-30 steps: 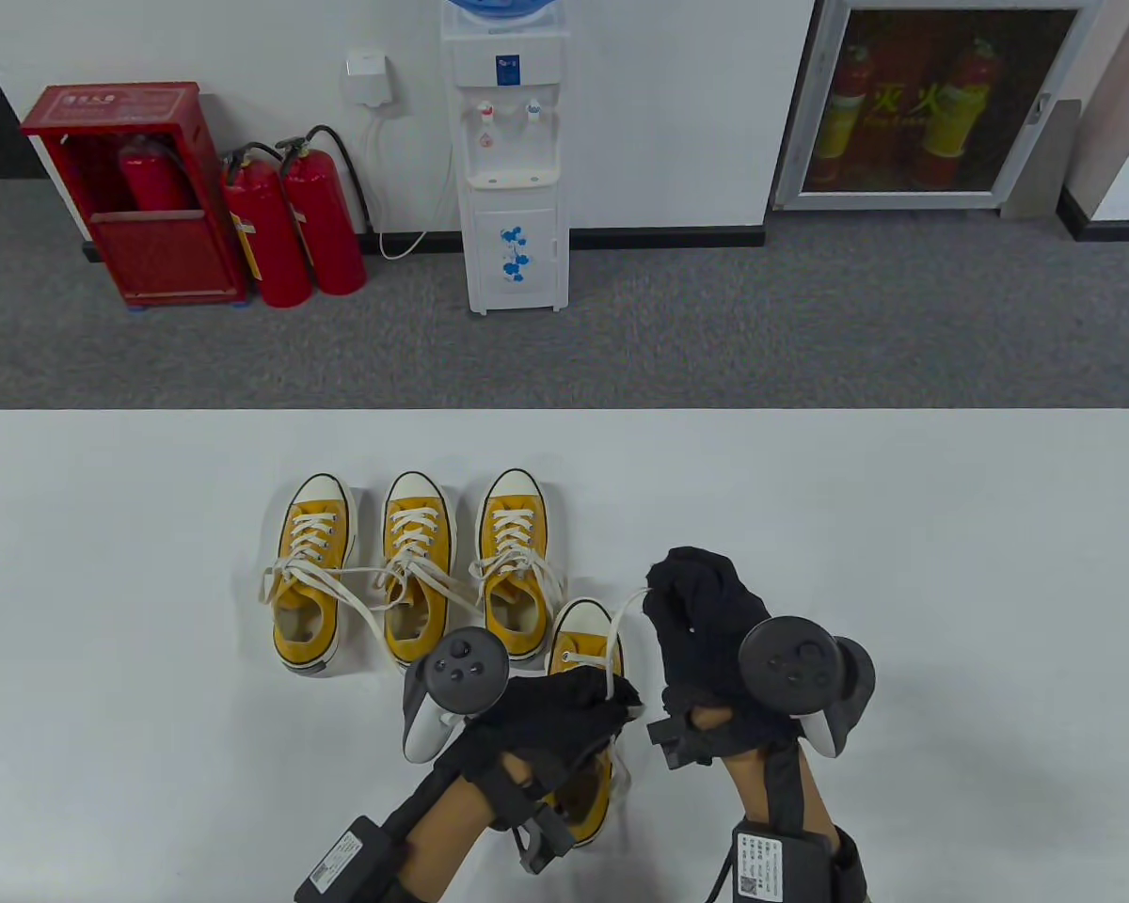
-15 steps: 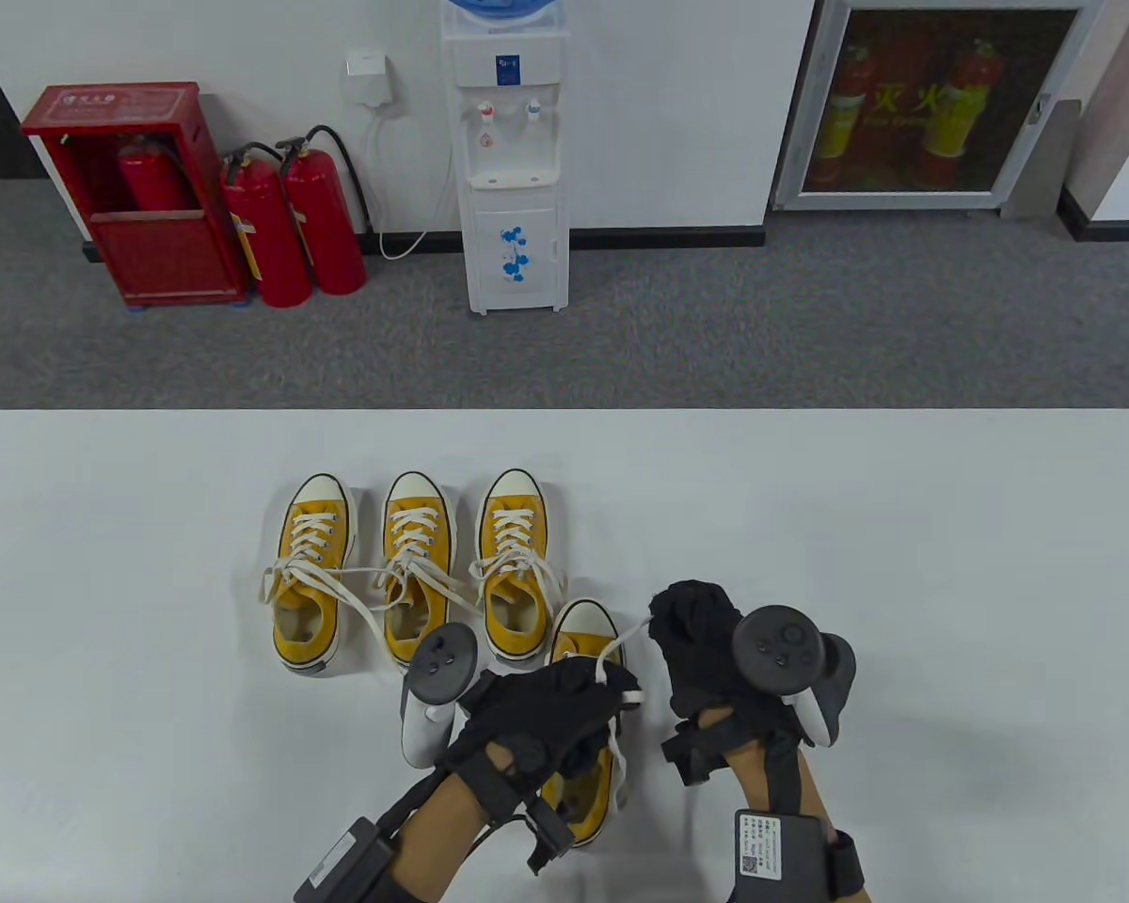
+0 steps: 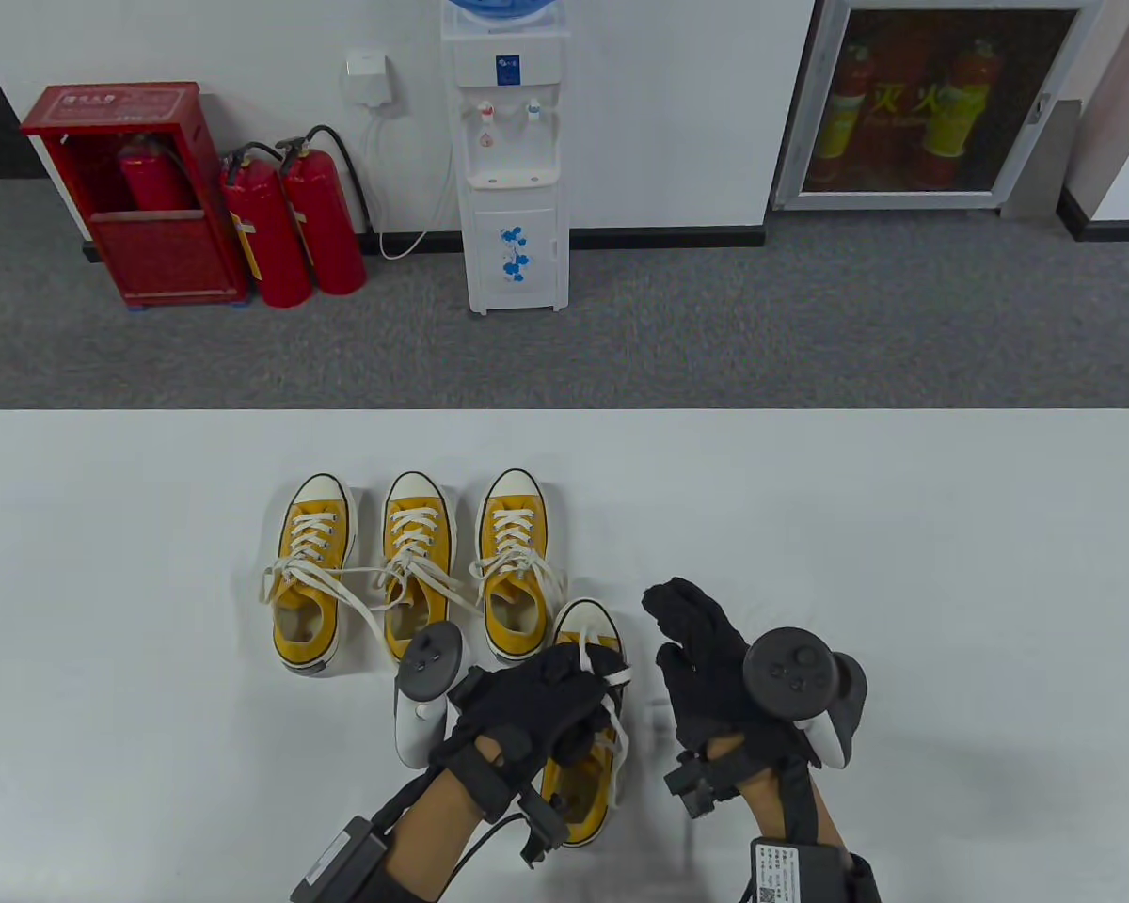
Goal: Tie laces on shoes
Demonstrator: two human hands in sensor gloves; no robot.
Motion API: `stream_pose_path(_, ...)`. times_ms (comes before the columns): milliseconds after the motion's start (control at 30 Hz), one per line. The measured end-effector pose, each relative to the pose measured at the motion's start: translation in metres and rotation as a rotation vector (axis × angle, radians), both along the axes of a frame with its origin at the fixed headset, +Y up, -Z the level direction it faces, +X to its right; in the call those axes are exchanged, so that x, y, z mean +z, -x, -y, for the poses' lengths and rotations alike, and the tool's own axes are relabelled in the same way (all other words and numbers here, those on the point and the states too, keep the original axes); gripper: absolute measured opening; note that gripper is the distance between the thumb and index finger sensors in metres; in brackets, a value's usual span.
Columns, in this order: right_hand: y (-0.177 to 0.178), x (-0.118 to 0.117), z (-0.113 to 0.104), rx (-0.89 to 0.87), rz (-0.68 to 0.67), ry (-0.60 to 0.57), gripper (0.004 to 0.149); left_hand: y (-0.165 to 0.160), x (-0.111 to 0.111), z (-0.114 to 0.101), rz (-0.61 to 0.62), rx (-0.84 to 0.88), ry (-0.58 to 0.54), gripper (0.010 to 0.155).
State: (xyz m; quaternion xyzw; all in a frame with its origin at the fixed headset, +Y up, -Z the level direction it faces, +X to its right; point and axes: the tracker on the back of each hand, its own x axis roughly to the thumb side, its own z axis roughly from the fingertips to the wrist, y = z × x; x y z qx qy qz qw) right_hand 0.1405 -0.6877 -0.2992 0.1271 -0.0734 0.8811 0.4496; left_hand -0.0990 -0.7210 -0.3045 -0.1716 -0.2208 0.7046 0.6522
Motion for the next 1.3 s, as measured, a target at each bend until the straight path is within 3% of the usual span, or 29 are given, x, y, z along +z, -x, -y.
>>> stream_pose_path(167,0.011,0.006,0.009,-0.117,-0.101,0.082,0.067,0.0,0.0,0.0,0.0,-0.01,-0.005,0.039)
stream_pose_path(333,0.012,0.002,0.021,-0.198,-0.083,0.106,0.045,0.002,0.0,0.001,-0.03,-0.036,-0.01,0.038)
stream_pose_path(633,-0.017,0.007,0.028,-0.333,-0.051,0.158,0.044,0.019,-0.005,0.008,-0.2,-0.121,0.005,0.038)
stream_pose_path(967,-0.012,0.014,0.023,-0.29,-0.058,0.09,0.046,0.029,-0.002,0.017,-0.393,-0.146,0.023,0.037)
stream_pose_path(1300,-0.008,0.015,0.029,-0.221,-0.058,0.07,0.045,0.031,-0.002,0.022,-0.38,0.047,0.152,0.038)
